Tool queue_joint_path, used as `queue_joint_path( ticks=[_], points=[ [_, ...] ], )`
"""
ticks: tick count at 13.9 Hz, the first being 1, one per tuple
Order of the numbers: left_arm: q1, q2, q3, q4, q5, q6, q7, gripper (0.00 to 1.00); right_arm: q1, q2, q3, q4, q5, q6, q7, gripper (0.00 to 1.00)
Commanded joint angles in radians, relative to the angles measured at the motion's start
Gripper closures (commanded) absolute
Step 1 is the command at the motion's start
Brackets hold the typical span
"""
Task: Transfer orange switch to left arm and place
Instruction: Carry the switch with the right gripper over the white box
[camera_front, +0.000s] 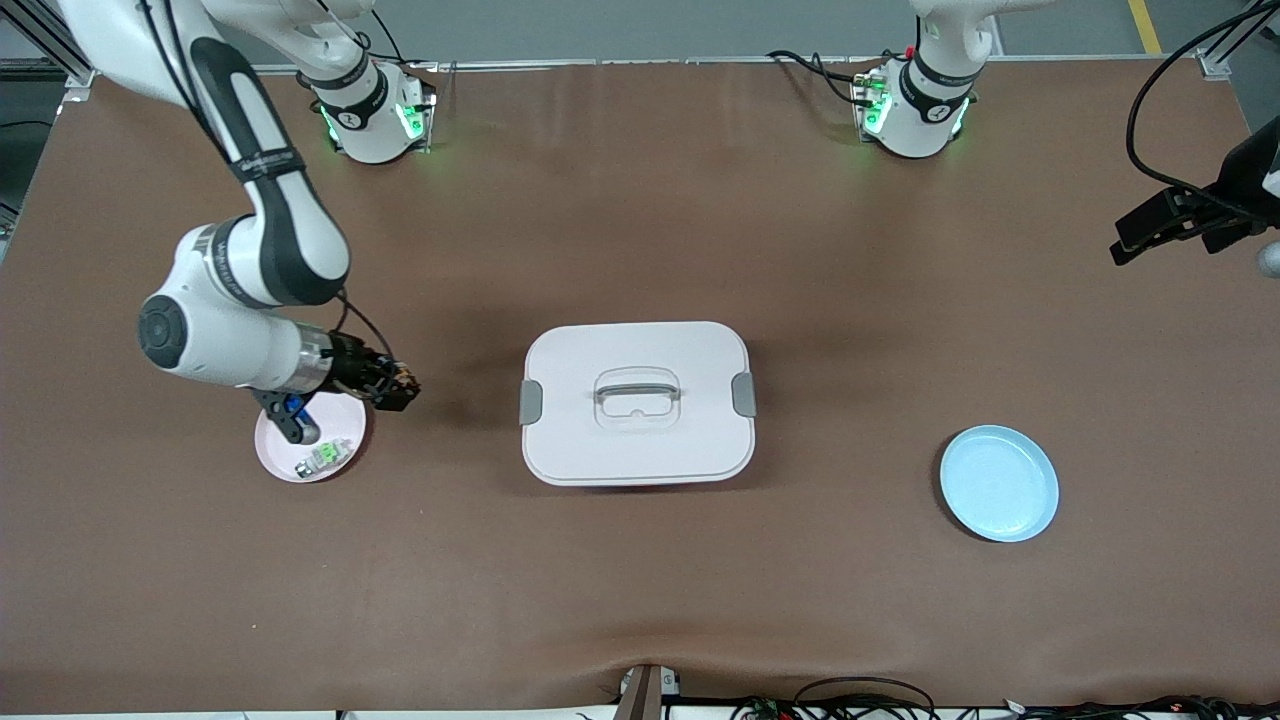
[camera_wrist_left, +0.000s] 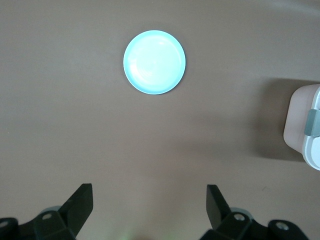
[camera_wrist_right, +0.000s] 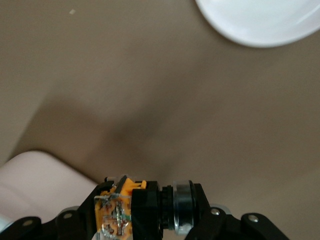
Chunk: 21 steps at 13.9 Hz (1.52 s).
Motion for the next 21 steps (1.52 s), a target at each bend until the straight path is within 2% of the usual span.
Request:
queue_joint_path(
  ticks=[1,4,7,12,18,21],
  points=[
    [0.006,-0.014,-0.007,0.000,0.013,-0.016,0.015,0.00,0.111,0.001,0.002,0.110,0.019,-0.020,0.225,1.00],
    [0.006,-0.014,-0.007,-0.001,0.013,-0.016,0.015,0.00,0.182,0.044,0.004,0.230,0.036,-0.020,0.395,1.00],
    [0.006,-0.014,-0.007,0.000,0.013,-0.016,0.014,0.00,0.248,0.100,0.001,0.368,0.139,-0.018,0.571,1.00],
    [0.000,-0.004,-0.009,0.003,0.001,-0.012,0.000,0.00,0.346,0.198,0.001,0.554,0.137,-0.015,0.811,1.00],
    [-0.031,0.009,-0.012,0.002,-0.004,-0.007,-0.002,0.00,0.444,0.375,-0.008,0.827,0.122,0.000,1.026,1.00],
    [-0.041,0.019,-0.056,0.000,-0.004,-0.006,-0.005,0.00,0.467,0.393,-0.007,0.882,0.124,0.054,1.109,1.00]
  ],
)
